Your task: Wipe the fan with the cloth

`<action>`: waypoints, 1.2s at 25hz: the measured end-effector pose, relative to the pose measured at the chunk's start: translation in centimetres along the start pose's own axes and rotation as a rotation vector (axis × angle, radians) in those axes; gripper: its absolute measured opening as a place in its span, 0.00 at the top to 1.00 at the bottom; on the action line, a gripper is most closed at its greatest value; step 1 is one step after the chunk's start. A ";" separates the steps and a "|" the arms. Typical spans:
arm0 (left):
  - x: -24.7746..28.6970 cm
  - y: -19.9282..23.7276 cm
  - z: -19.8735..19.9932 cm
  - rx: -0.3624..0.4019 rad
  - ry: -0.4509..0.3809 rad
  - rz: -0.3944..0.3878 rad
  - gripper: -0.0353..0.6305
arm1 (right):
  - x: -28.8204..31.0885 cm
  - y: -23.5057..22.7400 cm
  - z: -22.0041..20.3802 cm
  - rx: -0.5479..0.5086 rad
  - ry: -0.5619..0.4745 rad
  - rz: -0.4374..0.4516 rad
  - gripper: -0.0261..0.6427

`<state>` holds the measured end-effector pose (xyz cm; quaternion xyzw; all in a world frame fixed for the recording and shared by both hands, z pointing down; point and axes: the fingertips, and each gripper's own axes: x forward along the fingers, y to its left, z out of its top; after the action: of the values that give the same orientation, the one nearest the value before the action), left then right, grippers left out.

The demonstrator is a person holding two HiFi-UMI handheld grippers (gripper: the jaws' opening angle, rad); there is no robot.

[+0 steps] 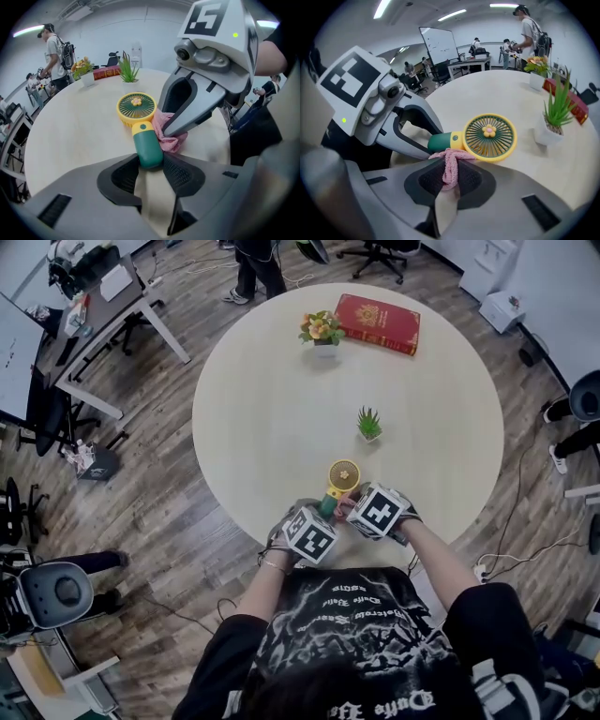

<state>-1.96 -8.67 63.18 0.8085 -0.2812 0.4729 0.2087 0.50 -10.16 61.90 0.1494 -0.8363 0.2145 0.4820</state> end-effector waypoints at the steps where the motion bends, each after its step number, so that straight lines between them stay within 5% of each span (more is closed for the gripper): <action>1: 0.0 -0.1 0.0 0.019 0.005 -0.008 0.67 | 0.1 0.0 0.1 -0.060 0.015 -0.016 0.88; 6: -0.1 -0.4 -0.4 0.072 0.018 -0.059 0.67 | 0.3 0.8 -0.3 -0.413 0.083 -0.046 0.88; 13: -0.3 -0.1 0.0 -0.019 -0.023 -0.095 0.67 | 1.0 4.0 -0.9 -0.733 0.124 0.062 0.89; 22: -1.2 0.0 1.2 -0.125 -0.070 -0.122 0.57 | -2.9 2.3 -1.5 -0.589 0.044 0.086 0.88; 30: 0.3 2.1 5.0 -0.156 -0.068 0.029 0.53 | -6.8 -0.8 -2.7 -0.420 -0.031 0.007 0.88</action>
<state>0.02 -13.31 61.30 0.8012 -0.3360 0.4249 0.2543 6.23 -9.20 57.33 0.0460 -0.8705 0.0347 0.4888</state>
